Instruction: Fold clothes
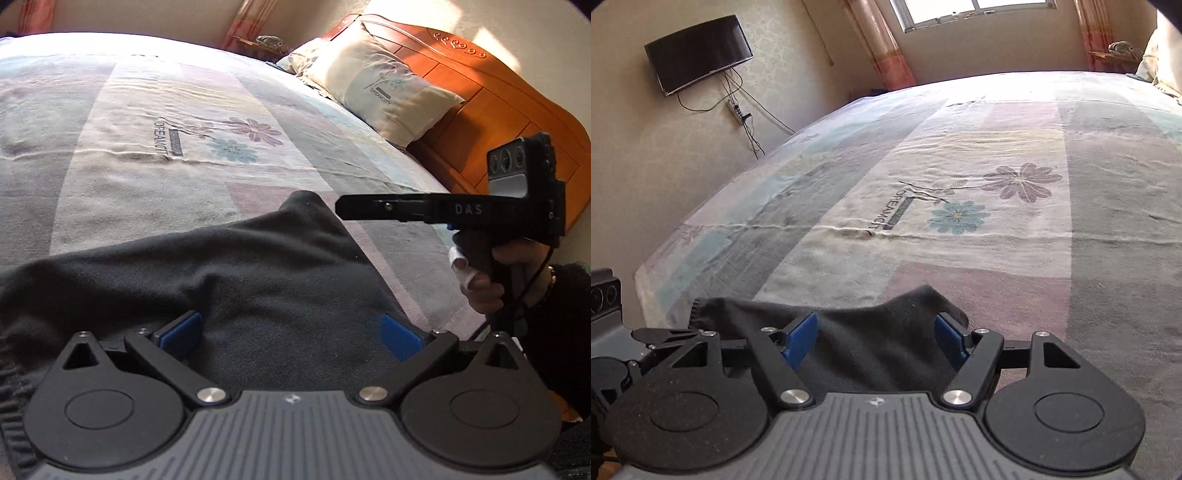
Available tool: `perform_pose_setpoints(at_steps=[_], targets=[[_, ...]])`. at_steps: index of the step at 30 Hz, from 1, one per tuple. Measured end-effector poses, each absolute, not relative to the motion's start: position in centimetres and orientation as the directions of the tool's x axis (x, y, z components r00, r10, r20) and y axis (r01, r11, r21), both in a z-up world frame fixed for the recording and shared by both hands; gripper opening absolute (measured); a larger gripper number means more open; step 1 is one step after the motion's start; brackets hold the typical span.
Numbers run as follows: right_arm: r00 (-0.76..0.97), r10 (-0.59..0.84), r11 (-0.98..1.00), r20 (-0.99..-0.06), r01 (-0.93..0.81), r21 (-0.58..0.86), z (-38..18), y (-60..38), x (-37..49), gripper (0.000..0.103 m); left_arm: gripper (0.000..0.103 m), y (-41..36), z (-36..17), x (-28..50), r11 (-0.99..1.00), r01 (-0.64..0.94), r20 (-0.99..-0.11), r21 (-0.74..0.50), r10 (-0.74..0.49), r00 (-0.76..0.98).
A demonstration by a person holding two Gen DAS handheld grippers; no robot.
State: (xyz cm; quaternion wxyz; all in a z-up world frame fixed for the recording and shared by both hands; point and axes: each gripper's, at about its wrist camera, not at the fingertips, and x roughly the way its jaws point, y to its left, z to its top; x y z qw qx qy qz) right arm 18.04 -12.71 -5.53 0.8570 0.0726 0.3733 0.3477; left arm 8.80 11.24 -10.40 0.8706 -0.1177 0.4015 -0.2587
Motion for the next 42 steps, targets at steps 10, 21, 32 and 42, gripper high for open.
perform_pose_setpoints(at_steps=[10, 21, 32, 42], targets=[[0.434, 0.644, 0.757, -0.63, -0.482, 0.441, -7.6, -10.8, 21.0, 0.076, 0.102, 13.8, -9.2, 6.7, 0.868, 0.239, -0.673, -0.435, -0.49, 0.554], [0.443, 0.615, 0.766, -0.653, -0.535, 0.358, -5.8, -14.1, 10.9, 0.079, 0.102, 14.0, -9.7, 13.2, 0.884, 0.16, -0.692, -0.44, -0.447, 0.566], [0.399, 0.679, 0.712, -0.617, -0.563, 0.42, -5.8, -13.6, 7.0, 0.081, 0.102, 15.2, -8.4, 5.5, 0.871, 0.102, -0.711, -0.481, -0.455, 0.537], [0.363, 0.687, 0.708, -0.629, -0.528, 0.469, -6.8, -13.4, 6.7, 0.084, 0.102, 15.6, -8.4, 2.7, 0.886, 0.051, -0.725, -0.46, -0.408, 0.554]])
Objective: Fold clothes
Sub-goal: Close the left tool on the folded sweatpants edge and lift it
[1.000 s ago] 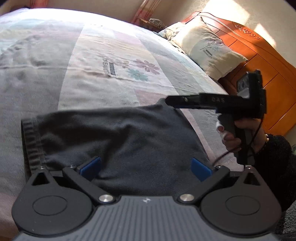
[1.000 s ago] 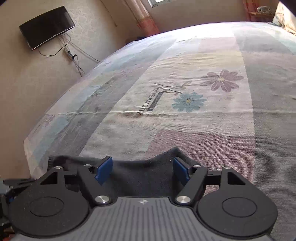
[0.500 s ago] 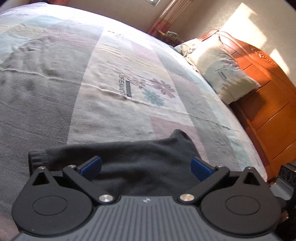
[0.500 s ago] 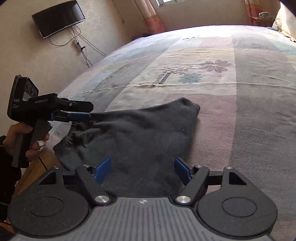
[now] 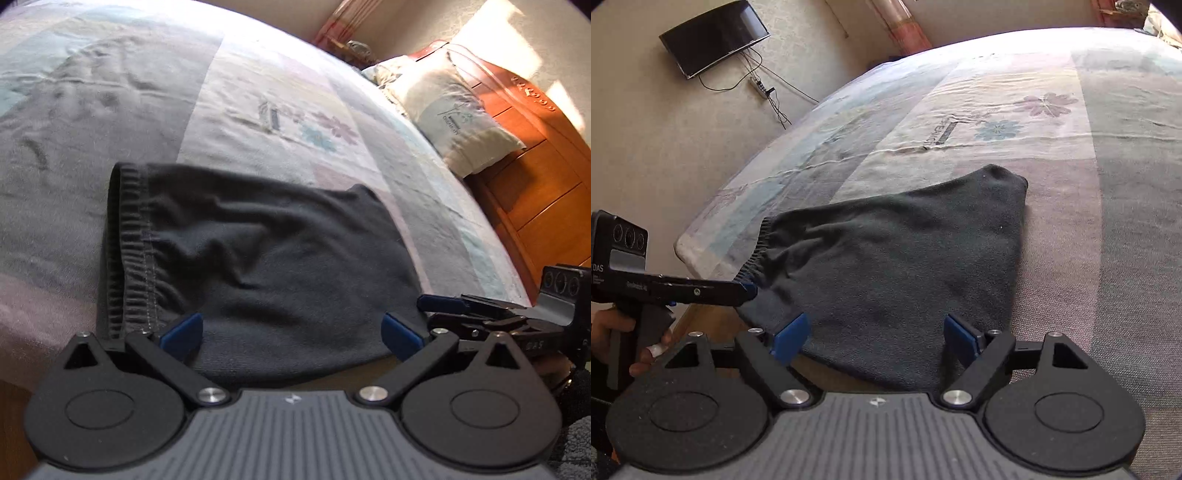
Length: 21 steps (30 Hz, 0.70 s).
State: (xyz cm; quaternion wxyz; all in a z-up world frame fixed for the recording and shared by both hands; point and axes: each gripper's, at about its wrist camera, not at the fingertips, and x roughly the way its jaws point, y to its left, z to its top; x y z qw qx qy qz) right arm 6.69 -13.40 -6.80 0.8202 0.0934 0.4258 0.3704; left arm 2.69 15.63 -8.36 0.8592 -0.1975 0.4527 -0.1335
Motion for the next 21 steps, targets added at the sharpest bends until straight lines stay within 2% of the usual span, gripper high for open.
perform_pose_setpoints(at_steps=[7, 10, 15, 21], targets=[[0.372, 0.689, 0.713, -0.622, -0.497, 0.494, -6.8, -14.4, 6.5, 0.085, 0.102, 18.7, -5.1, 2.0, 0.862, 0.032, -0.632, -0.505, -0.395, 0.667], [0.374, 0.692, 0.714, -0.617, -0.482, 0.508, -6.9, -14.6, 6.6, 0.085, 0.102, 21.5, -5.1, 2.4, 0.851, -0.062, -0.643, -0.522, -0.344, 0.684], [0.382, 0.685, 0.722, -0.621, -0.477, 0.502, -6.7, -14.6, 6.7, 0.085, 0.102, 25.0, -7.8, 3.3, 0.76, -0.201, -0.661, -0.618, -0.365, 0.655], [0.397, 0.67, 0.738, -0.627, -0.447, 0.506, -6.9, -15.1, 7.0, 0.086, 0.102, 24.8, -9.6, 4.3, 0.741, -0.208, -0.68, -0.639, -0.417, 0.603]])
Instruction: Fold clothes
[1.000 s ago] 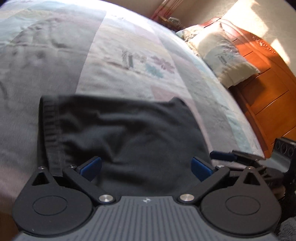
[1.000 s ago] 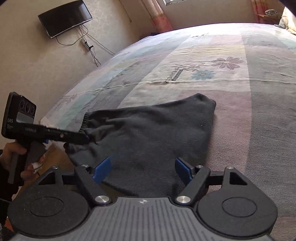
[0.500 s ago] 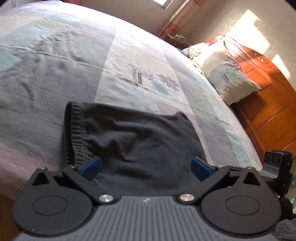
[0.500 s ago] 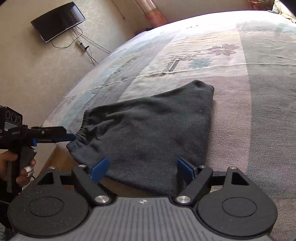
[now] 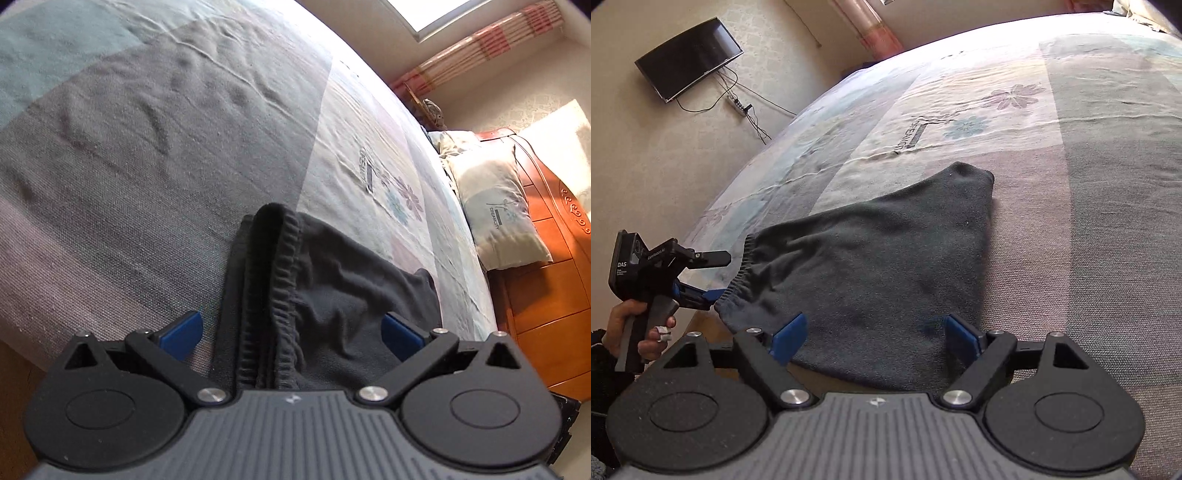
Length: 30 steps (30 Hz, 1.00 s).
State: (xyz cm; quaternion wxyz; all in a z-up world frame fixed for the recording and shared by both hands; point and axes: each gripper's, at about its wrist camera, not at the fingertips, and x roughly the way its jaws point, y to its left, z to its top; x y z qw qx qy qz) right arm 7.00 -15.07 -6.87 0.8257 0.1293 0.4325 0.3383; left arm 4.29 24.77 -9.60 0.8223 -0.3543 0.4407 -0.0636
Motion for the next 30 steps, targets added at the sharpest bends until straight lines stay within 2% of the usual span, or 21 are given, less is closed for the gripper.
perform_pose_setpoints(at_steps=[12, 20, 28, 30], targets=[[0.399, 0.672, 0.738, -0.624, -0.42, 0.527, -7.3, -15.2, 7.4, 0.086, 0.102, 25.5, -10.4, 7.7, 0.665, -0.174, -0.623, -0.726, -0.529, 0.577], [0.411, 0.667, 0.745, -0.622, -0.368, 0.556, -7.2, -16.9, 8.4, 0.09, 0.102, 25.1, -10.7, 6.4, 0.638, -0.147, -0.618, -0.756, -0.621, 0.482], [0.304, 0.777, 0.62, -0.552, -0.218, 0.754, -10.0, -18.8, 12.8, 0.095, 0.102, 25.9, -11.2, 7.8, 0.573, -0.154, -0.571, -0.805, -0.679, 0.461], [0.282, 0.809, 0.576, -0.516, -0.199, 0.793, -10.5, -18.8, 13.9, 0.1, 0.102, 26.0, -11.1, 8.6, 0.564, -0.154, -0.566, -0.811, -0.692, 0.448]])
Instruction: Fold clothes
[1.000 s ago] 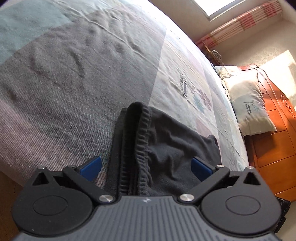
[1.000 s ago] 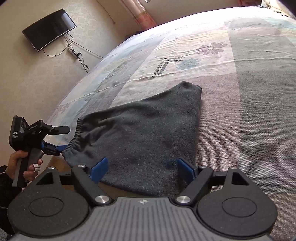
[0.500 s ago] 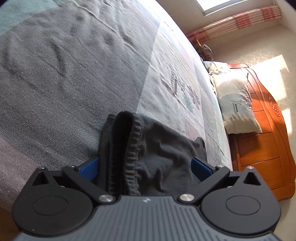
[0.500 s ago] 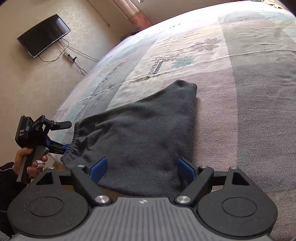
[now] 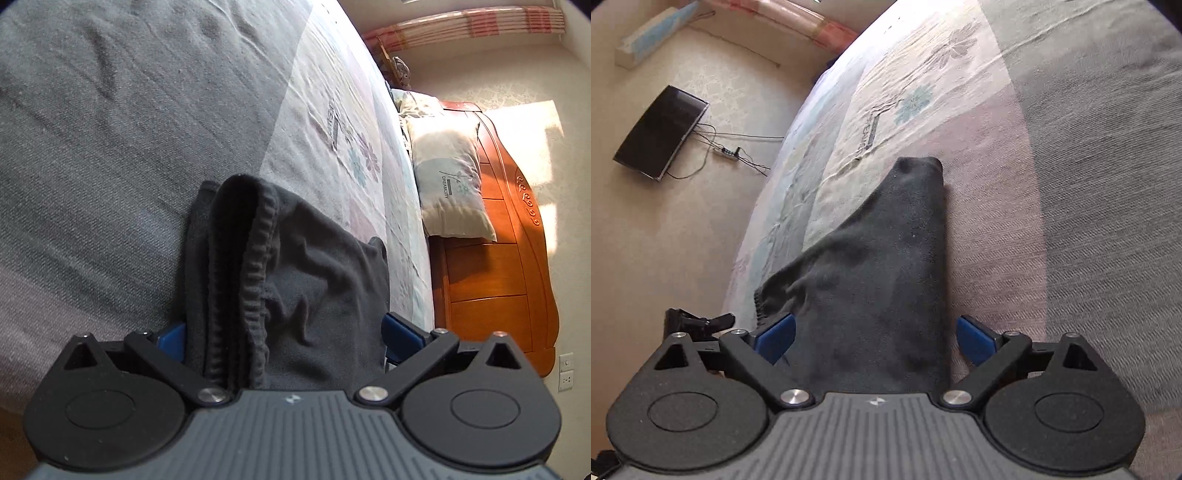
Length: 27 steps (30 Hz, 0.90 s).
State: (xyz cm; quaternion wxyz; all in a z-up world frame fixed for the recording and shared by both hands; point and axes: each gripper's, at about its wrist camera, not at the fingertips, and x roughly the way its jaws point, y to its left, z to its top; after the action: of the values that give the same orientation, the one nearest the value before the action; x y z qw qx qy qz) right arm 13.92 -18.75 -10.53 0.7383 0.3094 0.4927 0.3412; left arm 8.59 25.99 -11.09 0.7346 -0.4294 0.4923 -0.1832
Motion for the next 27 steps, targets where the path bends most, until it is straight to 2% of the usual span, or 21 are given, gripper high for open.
perform_pose_setpoints(at_steps=[7, 12, 16, 27], targets=[[0.231, 0.868, 0.478, -0.439, -0.153, 0.865, -11.4, -16.6, 18.2, 0.103, 0.102, 25.8, -11.4, 10.1, 0.557, -0.172, -0.573, -0.813, -0.709, 0.411], [0.169, 0.866, 0.496, -0.471, -0.159, 0.854, -10.9, -15.7, 18.3, 0.103, 0.102, 25.5, -12.0, 8.4, 0.548, -0.166, -0.565, -0.82, -0.725, 0.395], [0.1, 0.889, 0.457, -0.446, -0.192, 0.868, -11.1, -16.9, 16.1, 0.103, 0.102, 25.9, -12.2, 8.3, 0.531, -0.166, -0.547, -0.831, -0.729, 0.412], [0.121, 0.905, 0.424, -0.407, -0.189, 0.886, -11.1, -15.6, 18.2, 0.103, 0.102, 25.2, -12.7, 9.7, 0.496, -0.126, -0.497, -0.859, -0.752, 0.433]])
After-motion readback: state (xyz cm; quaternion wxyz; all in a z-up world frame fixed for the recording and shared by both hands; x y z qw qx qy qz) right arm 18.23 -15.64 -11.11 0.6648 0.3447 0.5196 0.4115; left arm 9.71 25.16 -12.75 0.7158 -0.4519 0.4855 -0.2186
